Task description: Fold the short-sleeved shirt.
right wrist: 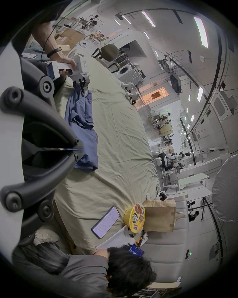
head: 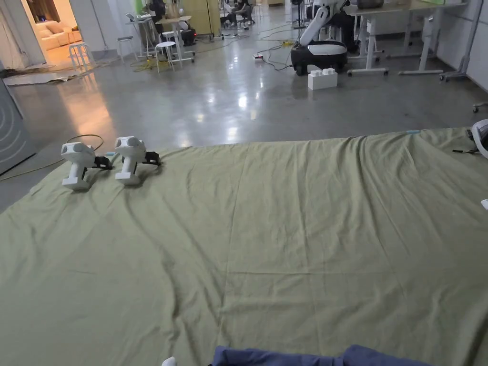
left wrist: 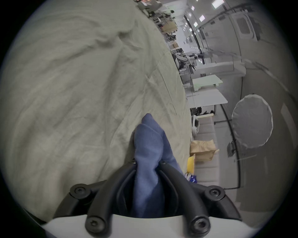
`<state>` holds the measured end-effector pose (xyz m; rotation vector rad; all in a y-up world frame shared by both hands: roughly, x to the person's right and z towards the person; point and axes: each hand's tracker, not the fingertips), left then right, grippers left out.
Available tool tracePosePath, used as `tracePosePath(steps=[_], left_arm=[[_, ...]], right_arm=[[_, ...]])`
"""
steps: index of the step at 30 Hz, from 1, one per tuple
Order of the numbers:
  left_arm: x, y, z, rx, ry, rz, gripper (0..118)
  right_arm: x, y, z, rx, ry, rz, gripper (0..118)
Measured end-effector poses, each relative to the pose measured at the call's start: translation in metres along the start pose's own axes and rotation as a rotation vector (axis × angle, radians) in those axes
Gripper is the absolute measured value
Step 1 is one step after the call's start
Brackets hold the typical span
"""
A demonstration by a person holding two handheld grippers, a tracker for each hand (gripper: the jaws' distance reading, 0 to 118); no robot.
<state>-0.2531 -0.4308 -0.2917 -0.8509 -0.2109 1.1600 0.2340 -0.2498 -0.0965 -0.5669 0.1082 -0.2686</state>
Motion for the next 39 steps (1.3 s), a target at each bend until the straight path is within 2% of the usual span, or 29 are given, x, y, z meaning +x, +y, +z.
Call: tracePosePath(steps=[2,5,8,11,14,18,22,23,25,26,28,29,30,31,32,33,35,36,37,39], left_arm=[[0.007,0.002,0.021,0.031,0.0,-0.034,17],[0.026,0.021,0.063,0.091,0.015,-0.172,17],[0.052,0.047,0.113,0.165,0.102,-0.369,17],[0.093,0.041,0.126,0.181,0.171,-0.538,17],[0.133,0.0,0.09,0.132,0.193,-0.695,17],[0.146,-0.05,0.004,-0.078,0.128,-0.696,17],[0.136,-0.096,-0.06,-0.22,0.193,-0.773,17],[0.134,-0.1,-0.069,-0.209,0.206,-0.76,29],[0.131,-0.096,-0.069,-0.241,0.116,-0.664,82],[0.133,-0.091,-0.061,-0.262,0.023,-0.59,91],[0.142,-0.081,-0.043,-0.188,-0.004,-0.558,90],[0.144,-0.073,-0.034,-0.144,0.035,-0.605,87],[0.147,-0.065,-0.026,-0.117,0.059,-0.63,79],[0.145,-0.06,-0.021,-0.09,0.077,-0.633,62],[0.139,-0.057,-0.022,-0.092,0.081,-0.609,16],[0.132,-0.058,-0.027,-0.097,0.082,-0.582,3],[0.119,-0.075,-0.046,-0.156,0.043,-0.473,3],[0.113,-0.086,-0.059,-0.237,0.007,-0.477,3],[0.109,-0.099,-0.071,-0.287,-0.012,-0.486,3],[0.111,-0.12,-0.094,-0.324,0.122,-0.621,3]], right_arm=[[-0.001,0.003,0.003,0.005,-0.008,-0.01,4],[0.002,0.002,0.0,0.008,-0.003,-0.026,4],[0.003,0.001,-0.008,0.001,0.012,-0.036,4],[0.0,-0.002,-0.016,-0.004,0.028,-0.035,4],[-0.004,-0.004,-0.02,-0.006,0.045,-0.05,4],[-0.011,-0.007,-0.008,0.009,0.056,-0.029,4],[-0.005,-0.012,0.007,0.024,0.024,-0.033,4],[-0.001,-0.014,0.009,0.028,0.003,-0.052,4],[0.007,-0.018,0.009,0.027,-0.005,-0.076,4],[0.011,-0.019,0.009,0.022,-0.008,-0.086,4],[0.016,-0.023,0.008,0.015,-0.013,-0.093,4],[0.019,-0.024,0.007,0.01,-0.013,-0.098,4],[0.021,-0.024,0.006,0.007,-0.009,-0.107,4],[0.022,-0.025,0.005,0.008,-0.006,-0.119,4],[0.023,-0.025,0.005,0.011,-0.001,-0.132,4],[0.023,-0.025,0.005,0.017,0.008,-0.144,4],[0.024,-0.025,0.004,0.018,0.017,-0.162,4],[0.023,-0.025,0.005,0.017,0.015,-0.162,4],[0.021,-0.025,0.007,0.015,0.012,-0.157,4],[0.019,-0.027,0.01,0.006,-0.007,-0.133,4]])
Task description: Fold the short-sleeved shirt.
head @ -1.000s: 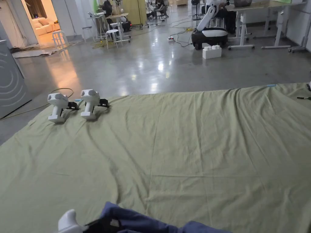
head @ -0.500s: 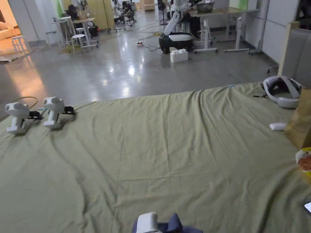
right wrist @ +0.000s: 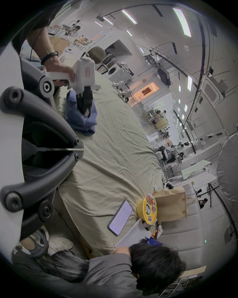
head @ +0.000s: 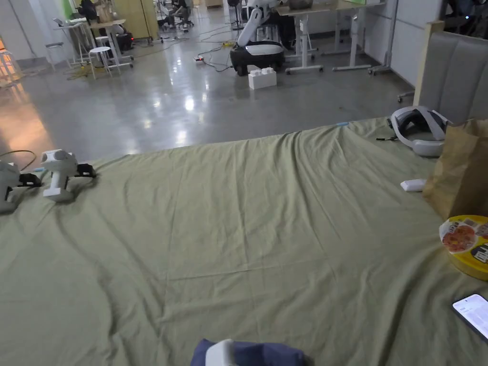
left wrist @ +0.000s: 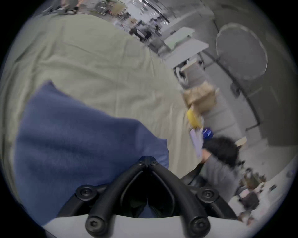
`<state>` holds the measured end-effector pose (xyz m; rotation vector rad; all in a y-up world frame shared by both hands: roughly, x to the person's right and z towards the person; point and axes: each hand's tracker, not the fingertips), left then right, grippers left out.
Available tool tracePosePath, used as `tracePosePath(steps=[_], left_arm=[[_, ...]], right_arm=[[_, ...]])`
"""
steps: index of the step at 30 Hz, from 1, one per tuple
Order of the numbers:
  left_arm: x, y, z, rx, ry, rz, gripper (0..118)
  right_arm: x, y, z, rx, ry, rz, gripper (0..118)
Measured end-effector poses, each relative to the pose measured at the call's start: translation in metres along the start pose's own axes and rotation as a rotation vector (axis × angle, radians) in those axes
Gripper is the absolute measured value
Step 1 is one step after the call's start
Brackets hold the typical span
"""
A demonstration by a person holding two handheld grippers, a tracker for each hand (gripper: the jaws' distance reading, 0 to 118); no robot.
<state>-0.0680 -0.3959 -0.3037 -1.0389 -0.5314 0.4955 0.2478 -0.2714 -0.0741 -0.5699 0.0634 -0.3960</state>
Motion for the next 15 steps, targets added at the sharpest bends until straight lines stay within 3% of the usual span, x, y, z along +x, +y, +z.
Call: tracePosePath(steps=[6,11,15], left_arm=[[0.002,0.01,-0.01,0.037,0.029,0.038,3],[0.005,0.023,0.065,0.186,-0.092,0.015,3],[-0.012,0.03,0.123,0.256,-0.038,-0.007,3]], right_arm=[[-0.007,-0.009,-0.011,-0.052,0.036,0.0,4],[-0.044,-0.003,-0.073,-0.138,0.162,0.088,4],[-0.083,0.012,-0.158,-0.207,0.292,0.127,4]])
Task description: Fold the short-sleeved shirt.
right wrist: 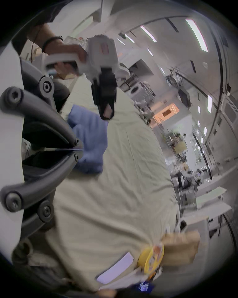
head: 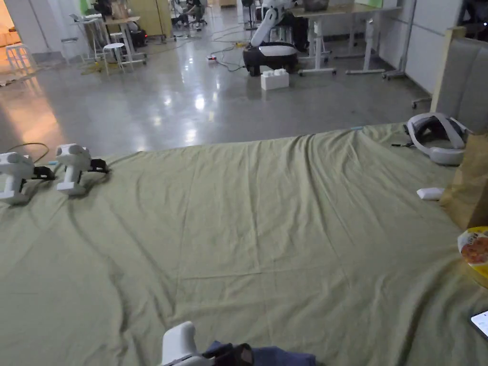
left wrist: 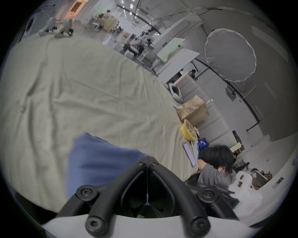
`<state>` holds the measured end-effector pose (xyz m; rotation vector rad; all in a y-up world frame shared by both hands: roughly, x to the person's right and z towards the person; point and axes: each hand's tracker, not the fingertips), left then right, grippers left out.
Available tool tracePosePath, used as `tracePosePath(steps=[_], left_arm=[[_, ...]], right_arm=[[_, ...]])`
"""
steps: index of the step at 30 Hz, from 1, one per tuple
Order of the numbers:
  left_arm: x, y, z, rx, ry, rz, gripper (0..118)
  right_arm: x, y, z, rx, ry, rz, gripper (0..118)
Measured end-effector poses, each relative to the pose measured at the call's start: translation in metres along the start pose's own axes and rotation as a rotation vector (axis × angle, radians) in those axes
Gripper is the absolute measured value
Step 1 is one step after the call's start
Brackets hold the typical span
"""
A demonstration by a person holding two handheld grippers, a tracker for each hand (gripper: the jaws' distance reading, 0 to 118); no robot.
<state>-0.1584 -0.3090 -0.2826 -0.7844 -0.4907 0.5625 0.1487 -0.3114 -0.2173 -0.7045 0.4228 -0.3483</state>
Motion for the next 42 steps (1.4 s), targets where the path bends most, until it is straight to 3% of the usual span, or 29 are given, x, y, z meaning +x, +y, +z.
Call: tracePosePath(steps=[2,3,5,6,8,10,13,14,15,16,20,22,24,25,28,33,37,38,39,40,41,42], left_arm=[[-0.02,0.004,0.015,0.011,0.009,0.022,4],[-0.033,0.003,0.019,0.018,0.014,0.054,22],[-0.057,0.002,0.02,-0.02,0.015,0.143,105],[-0.069,-0.001,0.015,-0.065,0.016,0.168,111],[-0.085,-0.005,0.006,-0.055,0.002,0.176,111],[-0.094,-0.008,-0.008,-0.092,-0.038,0.199,111],[-0.101,-0.012,-0.05,-0.207,-0.098,0.209,109],[-0.103,-0.013,-0.063,-0.241,-0.035,0.213,90],[-0.104,-0.014,-0.072,-0.264,0.02,0.213,59],[-0.096,-0.015,-0.072,-0.267,0.044,0.208,47],[-0.091,-0.009,-0.065,-0.242,0.016,0.213,43],[-0.097,0.001,-0.047,-0.184,-0.017,0.258,40],[-0.116,0.021,-0.011,-0.092,-0.093,0.413,40],[-0.125,0.035,0.01,-0.067,-0.093,0.4,40],[-0.154,0.083,0.094,0.014,0.103,0.233,40],[-0.252,0.131,0.201,0.054,0.499,0.256,40],[-0.315,0.146,0.212,0.003,0.818,0.224,40],[-0.322,0.145,0.21,0.012,0.826,0.249,46],[-0.327,0.145,0.208,0.031,0.804,0.275,60],[-0.325,0.141,0.203,0.039,0.817,0.29,81],[-0.32,0.143,0.194,0.046,0.847,0.305,93],[-0.317,0.144,0.199,0.043,0.977,0.298,93]], right_arm=[[0.002,0.014,-0.049,-0.067,0.02,0.005,4],[0.009,0.017,-0.077,-0.127,-0.026,0.05,4],[0.023,0.013,-0.126,-0.338,-0.187,0.1,4],[0.034,0.005,-0.141,-0.409,-0.217,0.103,4],[0.048,0.005,-0.129,-0.245,-0.136,-0.001,4],[0.05,0.002,-0.125,-0.26,-0.142,-0.069,4],[0.039,-0.004,-0.119,-0.234,-0.174,-0.001,4],[0.038,-0.003,-0.119,-0.237,-0.182,0.02,4],[0.034,-0.004,-0.122,-0.24,-0.184,0.027,4],[0.035,-0.003,-0.122,-0.243,-0.181,0.025,4],[0.039,0.005,-0.115,-0.262,-0.149,-0.026,4],[0.026,0.009,-0.086,-0.111,-0.046,-0.007,4],[0.01,0.02,-0.063,-0.049,0.024,0.004,4],[0.007,0.023,-0.058,-0.068,0.038,-0.004,4],[0.002,0.024,-0.045,-0.06,0.064,-0.013,4],[-0.005,0.009,-0.029,-0.056,0.063,-0.034,4],[-0.005,0.002,-0.027,-0.068,0.093,-0.065,4],[-0.006,0.002,-0.028,-0.075,0.093,-0.055,4],[-0.006,0.001,-0.029,-0.089,0.085,-0.038,4],[-0.007,0.001,-0.03,-0.095,0.074,-0.027,4],[-0.007,0.001,-0.031,-0.098,0.065,-0.024,4],[-0.007,0.002,-0.03,-0.101,0.065,-0.026,4]])
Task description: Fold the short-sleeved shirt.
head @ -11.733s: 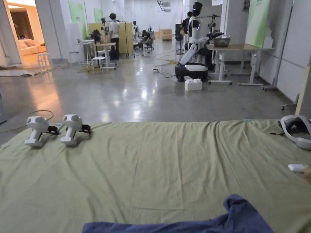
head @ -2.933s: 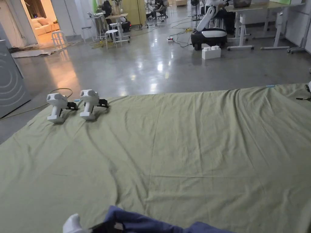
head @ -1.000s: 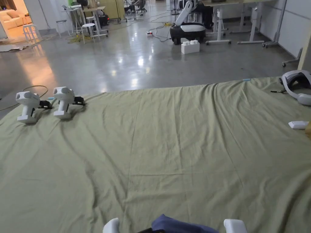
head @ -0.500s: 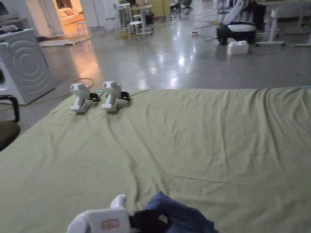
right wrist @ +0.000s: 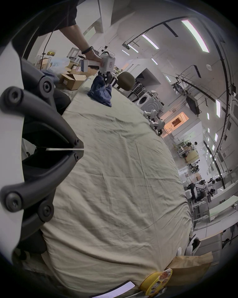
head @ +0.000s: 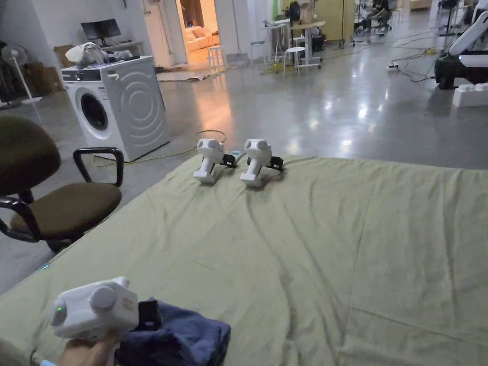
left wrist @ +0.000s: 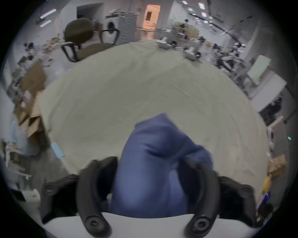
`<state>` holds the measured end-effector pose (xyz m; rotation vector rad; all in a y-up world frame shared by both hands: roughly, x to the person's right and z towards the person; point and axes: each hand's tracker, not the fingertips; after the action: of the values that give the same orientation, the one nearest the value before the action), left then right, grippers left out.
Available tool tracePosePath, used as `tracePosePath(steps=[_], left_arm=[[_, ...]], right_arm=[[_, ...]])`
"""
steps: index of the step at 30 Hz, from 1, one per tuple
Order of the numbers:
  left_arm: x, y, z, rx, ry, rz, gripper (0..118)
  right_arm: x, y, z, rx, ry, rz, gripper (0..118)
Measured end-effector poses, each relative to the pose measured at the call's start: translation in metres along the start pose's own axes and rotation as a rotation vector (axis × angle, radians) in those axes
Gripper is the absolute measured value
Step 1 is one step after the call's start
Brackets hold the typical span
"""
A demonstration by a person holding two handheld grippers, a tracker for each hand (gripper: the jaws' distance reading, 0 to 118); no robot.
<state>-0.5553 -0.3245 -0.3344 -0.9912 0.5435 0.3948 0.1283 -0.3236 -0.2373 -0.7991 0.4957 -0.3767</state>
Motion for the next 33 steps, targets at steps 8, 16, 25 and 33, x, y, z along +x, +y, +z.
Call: tracePosePath(steps=[8,16,25,33], left_arm=[[0.03,-0.022,0.175,0.306,-0.265,-0.231,93],[0.097,-0.123,0.342,0.86,-0.484,-0.37,92],[0.135,-0.206,0.36,1.044,-0.39,-0.463,58],[0.136,-0.238,0.37,1.015,-0.449,-0.402,2]], right_arm=[[-0.027,0.025,0.034,0.087,-0.121,0.157,4],[-0.078,0.058,0.108,0.398,-0.192,0.333,4],[-0.092,0.054,0.173,0.626,-0.265,0.404,4],[-0.086,0.048,0.176,0.625,-0.329,0.338,4]])
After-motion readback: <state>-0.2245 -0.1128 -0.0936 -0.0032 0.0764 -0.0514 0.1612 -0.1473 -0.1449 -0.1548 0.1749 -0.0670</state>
